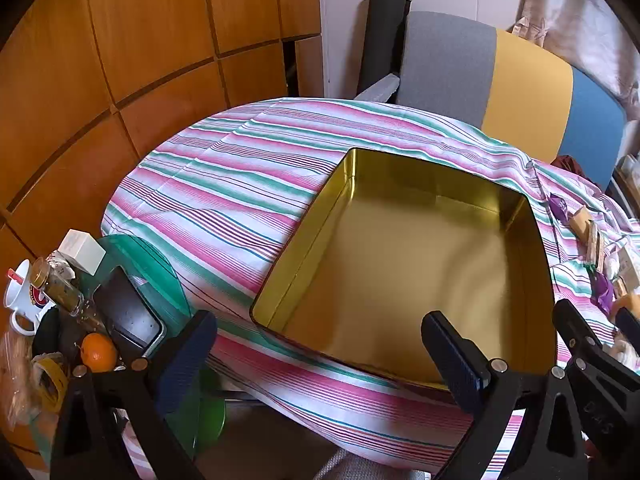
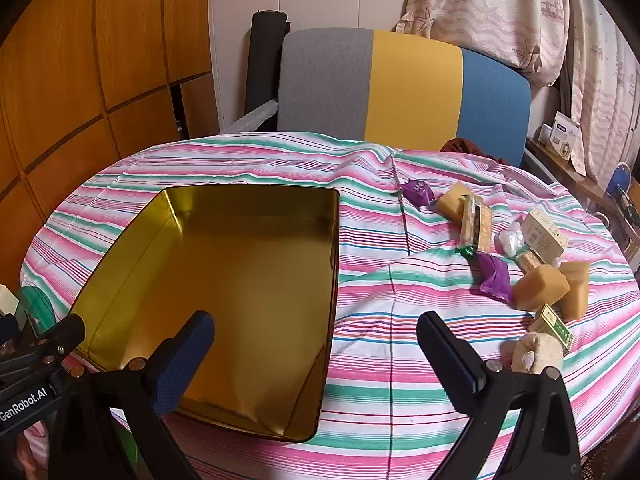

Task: Organize objects
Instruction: 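Move the right tool toward the green-and-white box among the items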

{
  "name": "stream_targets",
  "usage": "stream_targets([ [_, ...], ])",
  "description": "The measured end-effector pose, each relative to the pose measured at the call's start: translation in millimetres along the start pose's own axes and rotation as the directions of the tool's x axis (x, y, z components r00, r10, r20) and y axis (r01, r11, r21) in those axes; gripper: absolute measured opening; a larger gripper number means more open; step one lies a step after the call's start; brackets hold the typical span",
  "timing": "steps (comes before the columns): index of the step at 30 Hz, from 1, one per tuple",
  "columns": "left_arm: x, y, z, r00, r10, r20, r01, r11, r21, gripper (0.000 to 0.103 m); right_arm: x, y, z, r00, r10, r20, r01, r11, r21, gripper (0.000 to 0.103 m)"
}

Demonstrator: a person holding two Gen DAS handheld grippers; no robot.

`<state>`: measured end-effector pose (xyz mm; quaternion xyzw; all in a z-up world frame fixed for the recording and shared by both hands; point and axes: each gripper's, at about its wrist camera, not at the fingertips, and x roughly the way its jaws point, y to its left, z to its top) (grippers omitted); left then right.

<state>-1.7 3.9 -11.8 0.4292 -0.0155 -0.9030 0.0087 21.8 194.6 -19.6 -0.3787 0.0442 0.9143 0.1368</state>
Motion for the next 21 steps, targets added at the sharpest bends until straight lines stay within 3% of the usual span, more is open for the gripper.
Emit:
stream_targets([
  [15, -3.9, -12.4, -4.8, 0.999, -0.007, 0.033, 0.007, 1.0, 0.025, 0.103, -5.4, -11.9, -2.0, 1.0, 0.001, 0.015, -0.001, 1.0, -0.003, 0.103],
  [21, -3.3, -26.1, -12.0, 0.997, -0.073, 0.025, 0.072, 0.996, 0.053, 0.103, -16.3, -32.3, -5.8, 0.997, 0.03, 0.077, -0.031, 1.0, 0.004, 0.103],
])
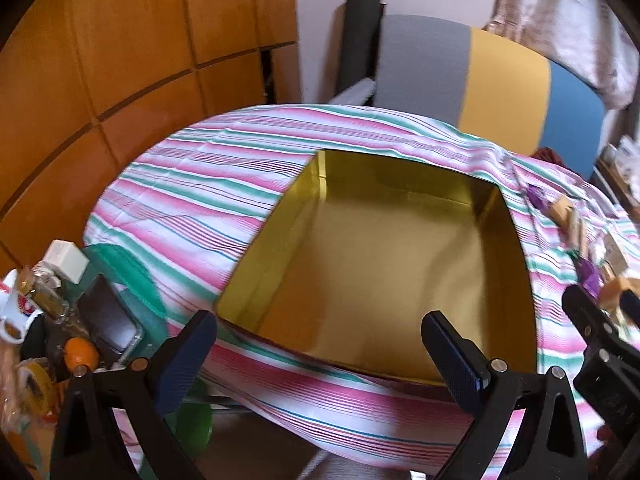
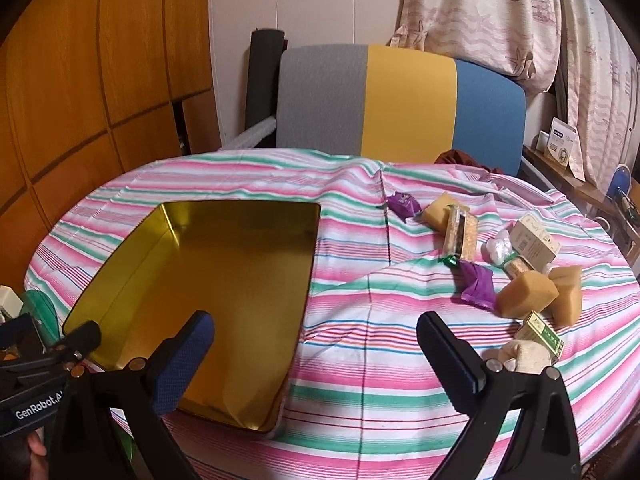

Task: Organize objects
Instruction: 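Move the right tool toward the green-and-white box among the items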

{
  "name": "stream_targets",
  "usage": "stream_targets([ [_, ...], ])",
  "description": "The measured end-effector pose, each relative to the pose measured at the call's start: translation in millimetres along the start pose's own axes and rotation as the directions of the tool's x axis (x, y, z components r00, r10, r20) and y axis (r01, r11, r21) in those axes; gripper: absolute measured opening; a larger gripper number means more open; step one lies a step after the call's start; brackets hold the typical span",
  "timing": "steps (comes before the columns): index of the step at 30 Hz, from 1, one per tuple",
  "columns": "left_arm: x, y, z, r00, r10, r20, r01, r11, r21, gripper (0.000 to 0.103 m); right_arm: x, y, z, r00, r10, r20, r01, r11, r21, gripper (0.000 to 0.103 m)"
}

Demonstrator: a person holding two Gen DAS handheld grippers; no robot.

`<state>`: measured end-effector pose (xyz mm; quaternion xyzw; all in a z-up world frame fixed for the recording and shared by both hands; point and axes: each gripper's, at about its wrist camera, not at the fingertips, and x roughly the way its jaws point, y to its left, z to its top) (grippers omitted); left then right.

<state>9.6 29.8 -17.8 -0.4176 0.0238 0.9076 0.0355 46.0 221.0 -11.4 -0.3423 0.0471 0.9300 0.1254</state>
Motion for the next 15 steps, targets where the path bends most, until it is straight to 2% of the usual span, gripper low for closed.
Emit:
stream_targets([
  [3, 6.3, -7.2, -4.9, 0.993, -0.102, -0.057, 0.102, 0.995, -0.002, 0.103, -0.1, -12.5, -4.5, 1.0, 0.028, -0.001, -0.028, 0.999, -0.022, 0.103],
  [6, 8.3, -13.8, -11.6, 0.982, -0.17, -0.078, 0.17, 0.985, -0.013, 0.103, 3.0, -32.3, -12.8, 0.999, -0.003, -0.044, 0.003, 1.0, -0.005, 0.103],
  [9, 4.7, -27.6, -17.9, 0.982, -0.174, -0.072, 0.177, 0.984, 0.029, 0.103, 3.7, -55.3, -23.3, 0.997, -0.004, -0.08, 0.006, 1.0, 0.021, 0.103],
  [15, -10.1, -59.3, -34.8, 0.981, -0.19, -0.045, 0.195, 0.967, 0.162, 0.103, -2.3, -111.5, -48.5, 0.986, -0.145, -0.087, 0.15, 0.987, 0.053, 0.103],
])
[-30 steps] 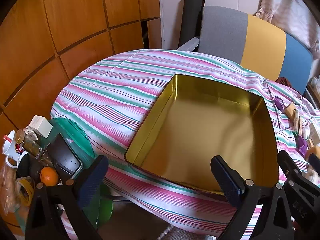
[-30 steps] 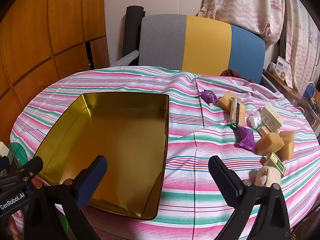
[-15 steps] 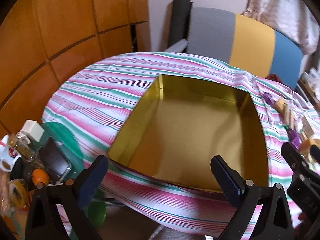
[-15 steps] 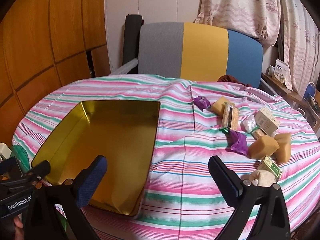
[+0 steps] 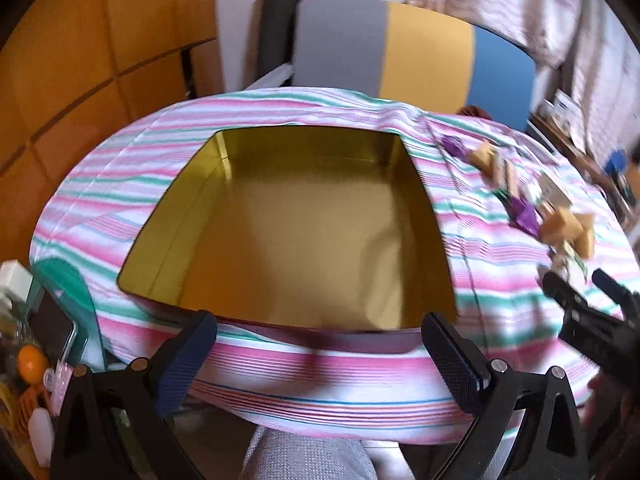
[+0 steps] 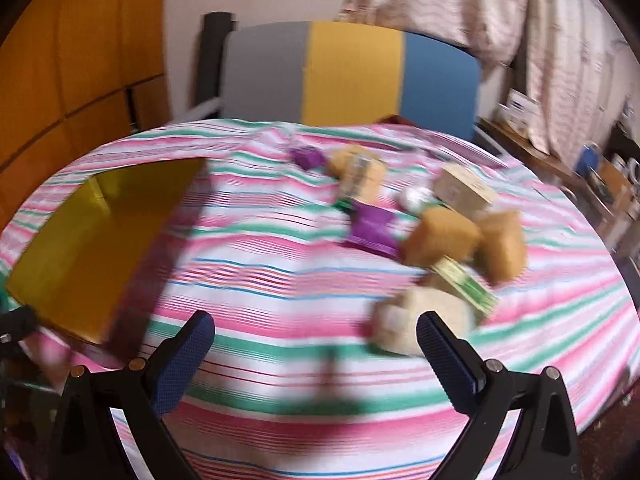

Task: Organize objects
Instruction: 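Move the right tool toward the green-and-white box among the items, then close the right tool around the green-and-white box and lift it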

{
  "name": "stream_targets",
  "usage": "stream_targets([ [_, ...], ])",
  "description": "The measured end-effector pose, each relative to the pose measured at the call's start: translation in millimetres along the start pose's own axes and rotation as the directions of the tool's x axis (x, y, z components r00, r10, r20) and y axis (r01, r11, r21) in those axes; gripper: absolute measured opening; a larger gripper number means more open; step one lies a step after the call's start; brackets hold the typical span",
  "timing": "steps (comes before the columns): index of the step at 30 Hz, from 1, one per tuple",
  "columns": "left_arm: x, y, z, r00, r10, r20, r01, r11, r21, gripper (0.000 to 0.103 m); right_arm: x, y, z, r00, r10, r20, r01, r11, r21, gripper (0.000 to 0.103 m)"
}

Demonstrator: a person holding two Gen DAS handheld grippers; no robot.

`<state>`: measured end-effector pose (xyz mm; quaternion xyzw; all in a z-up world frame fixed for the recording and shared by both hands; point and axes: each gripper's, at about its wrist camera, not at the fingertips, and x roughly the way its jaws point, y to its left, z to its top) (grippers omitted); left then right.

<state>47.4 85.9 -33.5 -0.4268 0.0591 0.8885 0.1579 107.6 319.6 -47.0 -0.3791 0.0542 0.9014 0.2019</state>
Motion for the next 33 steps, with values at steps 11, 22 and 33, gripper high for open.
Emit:
stream_targets([
  [11, -1.5, -39.1, -18.5, 0.99, -0.132, -0.042, 0.135, 0.988, 0.073, 0.103, 40.4, -93.8, -21.9, 0.996, 0.061, -0.058, -0.044, 0.964, 0.26, 0.097],
  [22, -3.3, -62.6, -31.4, 0.988, -0.141, -0.059, 0.148, 0.98, 0.133, 0.103, 14.5, -41.4, -11.6, 0.978, 0.207, 0.026, -0.208, 0.974, 0.084, 0.093],
  [33, -5.7, -88.0, -40.6, 0.986, -0.149, -0.076, 0.162, 0.968, 0.193, 0.103, 46.8, -136.6, 3.9, 0.995, -0.056, -0.078, 0.065, 0.991, 0.12, 0.08],
])
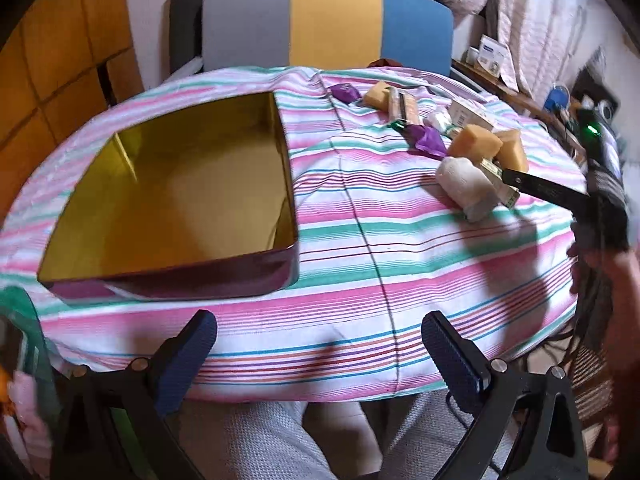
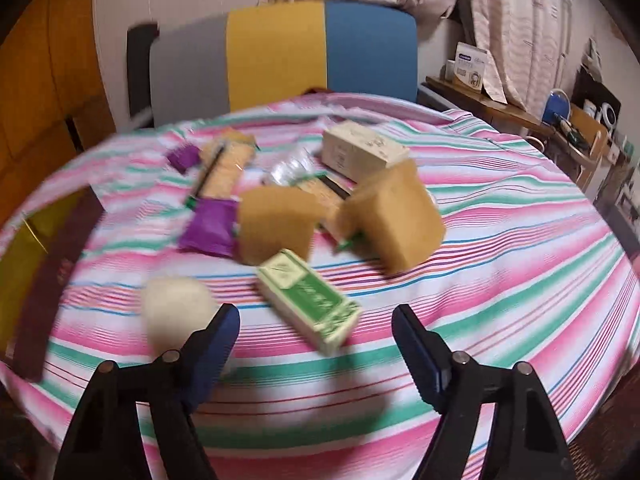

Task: Organize objects
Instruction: 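Close the right tool around the green-and-white box and lift it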

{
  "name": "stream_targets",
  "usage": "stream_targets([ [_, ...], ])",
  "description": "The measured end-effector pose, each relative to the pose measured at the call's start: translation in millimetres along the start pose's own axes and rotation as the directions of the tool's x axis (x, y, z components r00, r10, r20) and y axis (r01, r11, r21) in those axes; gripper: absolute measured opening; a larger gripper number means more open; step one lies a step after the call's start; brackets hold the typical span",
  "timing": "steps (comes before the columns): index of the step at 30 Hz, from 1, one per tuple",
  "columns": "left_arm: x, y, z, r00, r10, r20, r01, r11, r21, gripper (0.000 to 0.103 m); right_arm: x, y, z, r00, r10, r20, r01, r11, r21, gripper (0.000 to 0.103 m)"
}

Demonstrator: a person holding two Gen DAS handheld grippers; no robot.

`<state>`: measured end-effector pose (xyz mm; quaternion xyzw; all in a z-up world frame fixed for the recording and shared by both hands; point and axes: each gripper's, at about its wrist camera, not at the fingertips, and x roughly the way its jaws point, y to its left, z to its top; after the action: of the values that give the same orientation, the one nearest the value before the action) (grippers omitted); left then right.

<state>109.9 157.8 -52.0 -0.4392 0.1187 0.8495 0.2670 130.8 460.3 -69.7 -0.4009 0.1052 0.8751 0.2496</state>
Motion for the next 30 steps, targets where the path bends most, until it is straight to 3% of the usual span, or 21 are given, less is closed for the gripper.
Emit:
stream_targets([
  [3, -3.4, -11.0, -0.7, 0.999, 0.03, 0.019, -0.031, 0.998, 0.058, 0.103, 16.1, -2.7, 5.1, 1.0, -0.016, -0.012, 0.015, 0.997, -0.077, 0.079],
  [7, -2.1, -10.1, 0.2, 1.0, -0.014, -0.005, 0.014, 0.999, 0.033, 0.103, 29.8, 1.2, 11.9, 1.0, 0.018, -0.011, -0.02, 0.987, -0.157, 0.078],
  [10, 1.4, -5.0, 3.0, 0.999, -0.037, -0.026, 0.037, 0.999, -0.011, 0.103, 40.0, -2.1, 12.9, 0.994, 0.09, -0.066, -0.097, 0.991, -0.097, 0.054],
  [15, 2.0, -9.6, 10.0, 1.0, -0.01, -0.009, 0.01, 1.0, -0.012, 0.103, 29.1, 4.1, 4.1, 0.986, 0.16, -0.037, -0.162, 0.985, -0.065, 0.046],
  [17, 3.1, -18.5, 14.3, 1.0, 0.026, -0.001, -0.026, 0.999, 0.023, 0.103, 25.3, 7.8, -0.1, 0.991, 0.133, -0.021, -0.134, 0.988, -0.076, 0.038],
  [21, 4.8, -36.5, 22.5, 0.998, 0.054, 0.021, -0.056, 0.995, 0.088, 0.103, 24.1, -9.6, -3.2, 0.996, 0.093, 0.011, -0.094, 0.995, 0.026, 0.035],
  [26, 15.8, -48.4, 39.5, 1.0, 0.014, 0.004, -0.014, 0.998, 0.054, 0.103, 26.8, -26.3, -11.4, 0.999, 0.004, 0.034, -0.005, 0.999, 0.04, 0.031],
  [30, 28.3, -64.8, 54.3, 1.0, 0.017, 0.001, -0.017, 0.999, 0.031, 0.103, 34.2, -41.1, -25.0, 0.999, 0.025, 0.041, -0.029, 0.996, 0.086, 0.031],
])
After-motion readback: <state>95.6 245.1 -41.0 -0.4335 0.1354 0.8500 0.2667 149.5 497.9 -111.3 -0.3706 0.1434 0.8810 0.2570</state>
